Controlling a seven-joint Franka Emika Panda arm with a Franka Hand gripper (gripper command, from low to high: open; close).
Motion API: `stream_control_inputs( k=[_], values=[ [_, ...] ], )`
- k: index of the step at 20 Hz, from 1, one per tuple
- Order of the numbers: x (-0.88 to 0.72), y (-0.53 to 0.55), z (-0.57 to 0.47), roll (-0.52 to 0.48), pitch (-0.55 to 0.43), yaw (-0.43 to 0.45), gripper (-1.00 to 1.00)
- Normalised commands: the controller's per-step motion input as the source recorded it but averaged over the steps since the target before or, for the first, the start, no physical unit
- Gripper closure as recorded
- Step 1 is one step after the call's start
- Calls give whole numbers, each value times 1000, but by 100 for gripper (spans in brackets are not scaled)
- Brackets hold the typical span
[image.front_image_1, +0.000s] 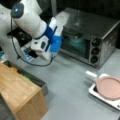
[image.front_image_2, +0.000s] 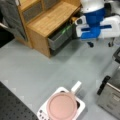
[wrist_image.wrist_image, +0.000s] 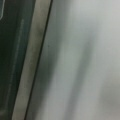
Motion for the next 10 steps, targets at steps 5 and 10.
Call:
stream_control_inputs(
  k=[5, 10],
  values=[
    [27, 124, 208, -76, 92, 8, -100],
    [11, 161, 288, -137, 126, 41, -100]
  ],
)
